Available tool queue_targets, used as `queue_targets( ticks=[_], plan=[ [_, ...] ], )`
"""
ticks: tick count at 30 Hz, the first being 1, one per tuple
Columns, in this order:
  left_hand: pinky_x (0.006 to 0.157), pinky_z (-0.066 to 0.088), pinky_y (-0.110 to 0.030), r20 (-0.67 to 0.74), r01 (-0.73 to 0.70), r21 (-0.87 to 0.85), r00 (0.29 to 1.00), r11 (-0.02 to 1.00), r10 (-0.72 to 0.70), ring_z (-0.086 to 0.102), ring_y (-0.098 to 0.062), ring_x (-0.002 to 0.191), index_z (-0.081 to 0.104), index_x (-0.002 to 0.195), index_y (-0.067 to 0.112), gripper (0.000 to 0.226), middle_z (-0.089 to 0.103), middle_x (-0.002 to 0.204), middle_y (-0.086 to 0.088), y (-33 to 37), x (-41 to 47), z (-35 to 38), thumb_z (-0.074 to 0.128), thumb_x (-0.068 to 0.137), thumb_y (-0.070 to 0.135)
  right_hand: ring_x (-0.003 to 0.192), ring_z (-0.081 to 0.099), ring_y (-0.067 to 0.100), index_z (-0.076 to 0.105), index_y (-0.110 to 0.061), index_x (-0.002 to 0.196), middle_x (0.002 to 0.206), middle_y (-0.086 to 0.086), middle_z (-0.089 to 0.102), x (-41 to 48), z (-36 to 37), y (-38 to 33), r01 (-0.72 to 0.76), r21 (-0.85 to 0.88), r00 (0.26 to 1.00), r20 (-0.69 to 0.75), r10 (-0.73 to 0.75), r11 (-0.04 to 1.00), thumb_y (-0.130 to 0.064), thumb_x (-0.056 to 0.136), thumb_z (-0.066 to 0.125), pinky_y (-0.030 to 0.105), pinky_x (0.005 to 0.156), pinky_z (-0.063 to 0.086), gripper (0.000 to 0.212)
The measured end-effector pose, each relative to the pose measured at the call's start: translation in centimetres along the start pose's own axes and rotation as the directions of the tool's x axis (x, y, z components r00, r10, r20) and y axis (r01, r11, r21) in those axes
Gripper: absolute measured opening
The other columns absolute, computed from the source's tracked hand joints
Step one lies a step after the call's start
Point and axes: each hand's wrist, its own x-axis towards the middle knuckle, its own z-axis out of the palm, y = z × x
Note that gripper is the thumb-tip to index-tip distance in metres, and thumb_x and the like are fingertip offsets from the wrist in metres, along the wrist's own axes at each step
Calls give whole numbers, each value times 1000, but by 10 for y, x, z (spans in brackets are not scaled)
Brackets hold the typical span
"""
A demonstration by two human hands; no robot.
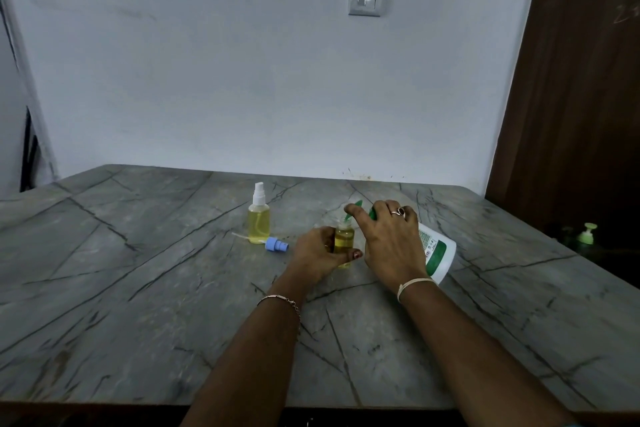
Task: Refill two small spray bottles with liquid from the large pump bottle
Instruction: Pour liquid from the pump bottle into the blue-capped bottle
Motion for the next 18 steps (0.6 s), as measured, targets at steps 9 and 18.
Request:
queue_targets(
  ticks=[9, 18],
  plan=[
    [79, 49, -21, 2, 18, -29, 1000, 999, -18, 65, -10, 88, 65, 106, 17, 45, 71, 99, 0, -2, 2, 1, 79, 70, 40, 97, 55, 32, 41, -29, 134, 99, 12, 59, -1, 2, -1, 10, -18, 1000, -22, -11, 1000, -16, 64, 77, 50, 86, 44, 80],
    [84, 51, -23, 10, 22, -54, 1000, 998, -21, 66, -12, 92, 65, 108, 16, 47, 71, 102, -1, -2, 2, 1, 80, 70, 39, 96, 55, 31, 44, -30, 131, 98, 11, 58, 0, 4, 0, 2, -19, 999, -37, -3, 1000, -15, 62, 78, 49, 85, 43, 78]
  ],
)
